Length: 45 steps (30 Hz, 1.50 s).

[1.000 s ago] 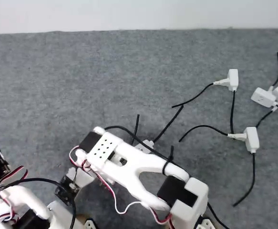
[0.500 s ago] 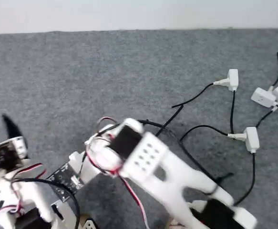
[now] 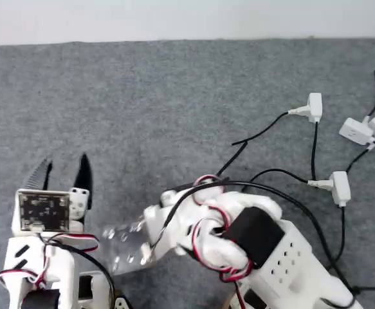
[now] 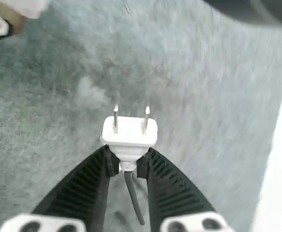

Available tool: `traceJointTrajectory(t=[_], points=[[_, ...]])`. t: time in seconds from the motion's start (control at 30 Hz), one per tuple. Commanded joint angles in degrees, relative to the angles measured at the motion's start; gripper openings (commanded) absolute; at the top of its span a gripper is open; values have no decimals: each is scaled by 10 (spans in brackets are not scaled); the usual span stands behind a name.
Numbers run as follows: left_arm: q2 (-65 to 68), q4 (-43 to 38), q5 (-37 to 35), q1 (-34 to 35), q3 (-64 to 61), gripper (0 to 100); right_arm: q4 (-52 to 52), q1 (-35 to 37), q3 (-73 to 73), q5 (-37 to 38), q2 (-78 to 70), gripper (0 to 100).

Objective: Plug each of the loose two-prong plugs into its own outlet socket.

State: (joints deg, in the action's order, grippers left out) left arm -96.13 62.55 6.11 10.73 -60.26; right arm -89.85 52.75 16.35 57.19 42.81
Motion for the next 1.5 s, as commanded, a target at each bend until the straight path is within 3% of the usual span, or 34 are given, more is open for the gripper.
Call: traceJointTrajectory(t=[0.0, 0.2, 0.47, 0.63, 0.93, 1.13, 1.33, 1.47], points=[[1, 1, 11, -69, 8, 196, 37, -40, 47, -34, 58, 9], [1, 19, 76, -185, -32, 196, 94, -42, 141, -72, 175, 9], [0, 87, 83, -265, 6, 196, 140, -44, 196, -72, 204, 9], [0, 130, 86, -274, 51, 196, 144, -44, 197, -69, 197, 9], [-7, 135, 87, -278, 80, 196, 222, -95, 202, -68, 78, 9], [-90, 132, 94, -279, 47, 197, 233, -94, 204, -71, 74, 9], [-76, 116, 93, -342, 13, 197, 230, -92, 202, -72, 77, 9], [-76, 98, 93, -335, -19, 196, 223, -87, 202, -72, 77, 9]])
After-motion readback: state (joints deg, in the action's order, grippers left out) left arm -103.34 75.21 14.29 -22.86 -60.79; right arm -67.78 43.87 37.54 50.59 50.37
